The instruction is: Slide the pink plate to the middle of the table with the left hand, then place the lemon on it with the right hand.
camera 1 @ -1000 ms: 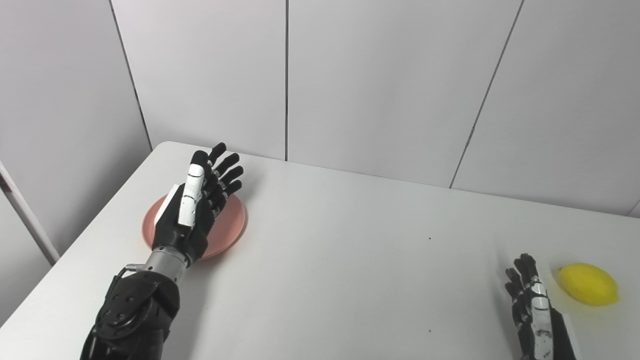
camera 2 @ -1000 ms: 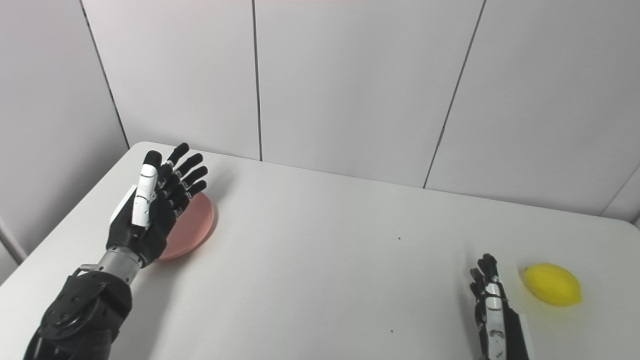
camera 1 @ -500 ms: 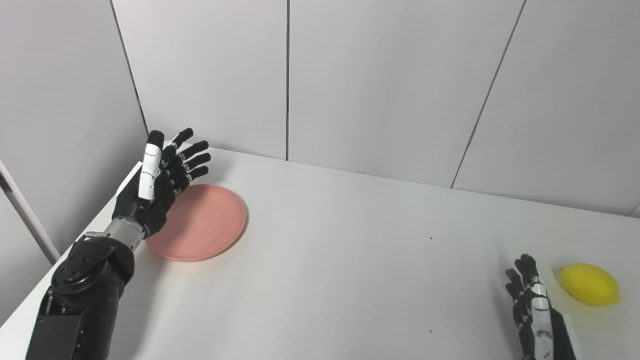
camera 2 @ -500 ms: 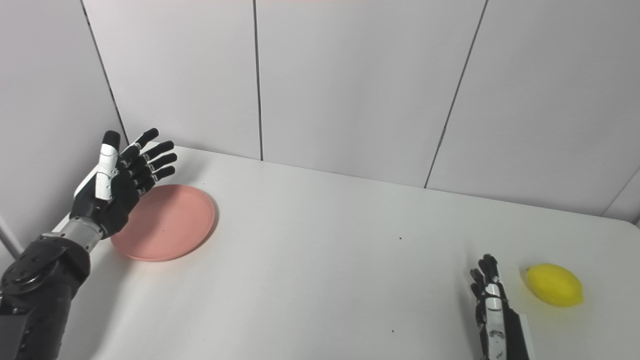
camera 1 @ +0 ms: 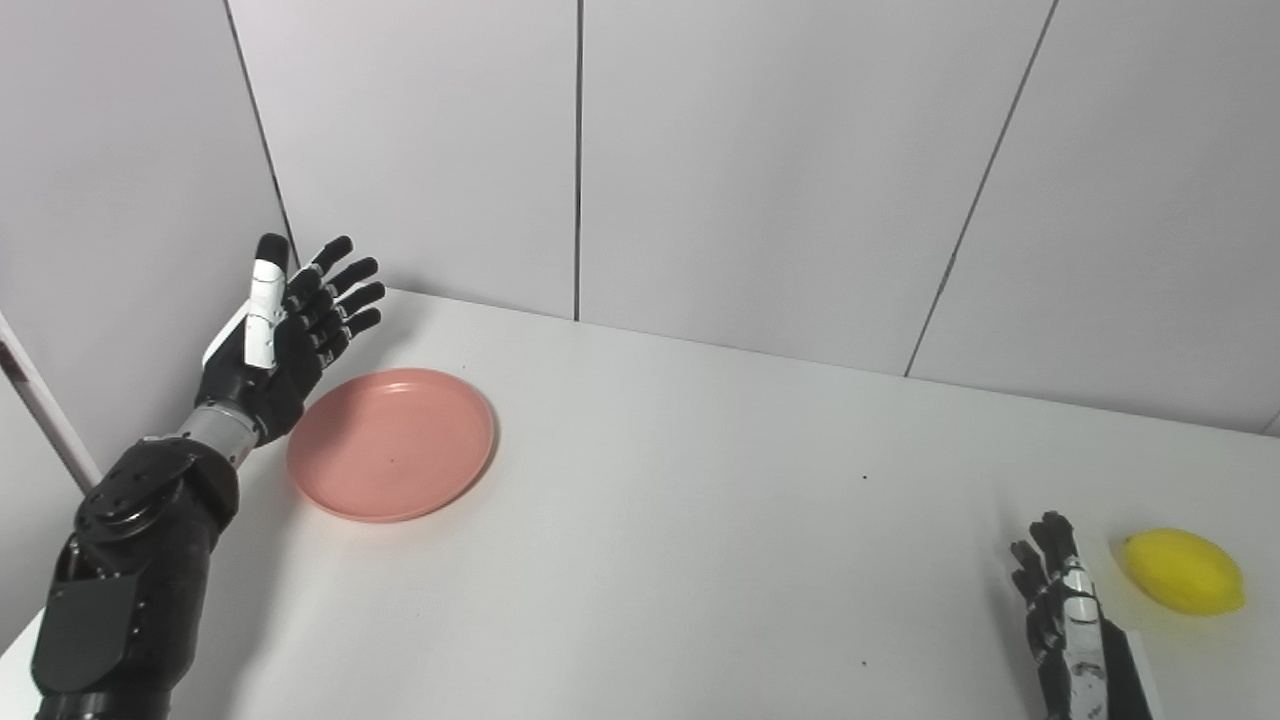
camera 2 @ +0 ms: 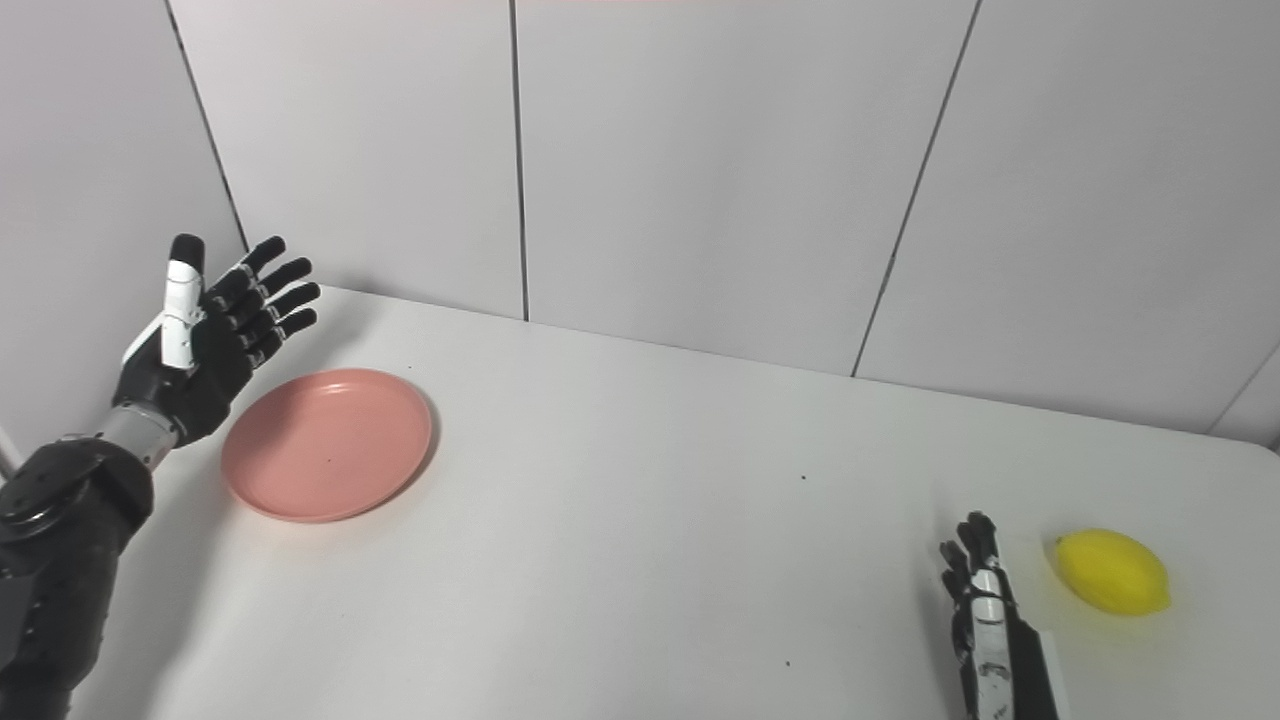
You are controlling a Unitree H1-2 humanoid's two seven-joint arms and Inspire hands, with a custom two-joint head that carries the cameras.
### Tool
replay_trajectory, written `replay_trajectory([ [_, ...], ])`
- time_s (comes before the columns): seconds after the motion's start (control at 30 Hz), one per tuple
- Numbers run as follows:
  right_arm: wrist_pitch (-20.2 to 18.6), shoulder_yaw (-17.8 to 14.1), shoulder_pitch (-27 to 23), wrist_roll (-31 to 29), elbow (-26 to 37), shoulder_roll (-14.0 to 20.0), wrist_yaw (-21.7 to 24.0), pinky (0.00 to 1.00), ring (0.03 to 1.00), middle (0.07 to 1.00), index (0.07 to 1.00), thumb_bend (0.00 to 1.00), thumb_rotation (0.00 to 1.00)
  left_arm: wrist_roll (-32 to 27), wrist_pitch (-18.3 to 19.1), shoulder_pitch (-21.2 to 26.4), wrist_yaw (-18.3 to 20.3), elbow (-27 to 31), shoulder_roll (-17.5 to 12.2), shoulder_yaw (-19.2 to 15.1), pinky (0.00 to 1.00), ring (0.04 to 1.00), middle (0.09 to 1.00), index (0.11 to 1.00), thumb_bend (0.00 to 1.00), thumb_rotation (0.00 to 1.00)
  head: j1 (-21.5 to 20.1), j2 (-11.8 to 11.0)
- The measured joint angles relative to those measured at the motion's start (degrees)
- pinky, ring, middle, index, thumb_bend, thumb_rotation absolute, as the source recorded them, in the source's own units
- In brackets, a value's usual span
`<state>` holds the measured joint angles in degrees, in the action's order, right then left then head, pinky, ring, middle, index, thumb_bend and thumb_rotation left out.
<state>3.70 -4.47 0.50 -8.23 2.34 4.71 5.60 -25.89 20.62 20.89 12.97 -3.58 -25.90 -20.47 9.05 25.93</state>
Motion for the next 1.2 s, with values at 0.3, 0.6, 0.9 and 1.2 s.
replay_trajectory([
  [0.3, 0.03, -0.02, 0.01, -0.17, -0.02, 0.0, 0.17, 1.0, 0.961, 0.986, 0.981, 0.65, 0.98, -0.65, -0.78, 1.74, 1.02, -3.76, -1.42, -1.83, 0.88, 0.903, 0.91, 0.975, 0.99, 0.98, -0.18, 0.09],
  [0.6, 0.02, -0.06, 0.0, -0.17, -0.02, -0.05, 0.17, 1.0, 0.949, 0.978, 0.977, 0.67, 0.97, -0.64, -9.02, 2.51, 4.67, -13.87, -2.56, -2.47, 0.92, 0.906, 0.906, 0.953, 1.0, 0.95, -0.26, 0.18],
  [0.9, 0.02, -0.06, 0.04, -0.02, 0.0, -0.06, 0.02, 1.0, 0.941, 0.975, 0.976, 0.69, 0.97, -1.25, -18.19, 3.18, 8.31, -24.94, -2.8, -3.09, 0.8, 0.797, 0.845, 0.939, 1.0, 0.92, -0.44, 0.26],
  [1.2, 0.01, -0.12, 0.09, -0.03, 0.02, -0.08, -0.01, 1.0, 0.939, 0.972, 0.973, 0.67, 0.96, -0.89, -26.63, 5.44, 10.0, -37.47, -3.44, -2.93, 0.7, 0.76, 0.791, 0.905, 1.0, 0.88, -0.53, 0.53],
])
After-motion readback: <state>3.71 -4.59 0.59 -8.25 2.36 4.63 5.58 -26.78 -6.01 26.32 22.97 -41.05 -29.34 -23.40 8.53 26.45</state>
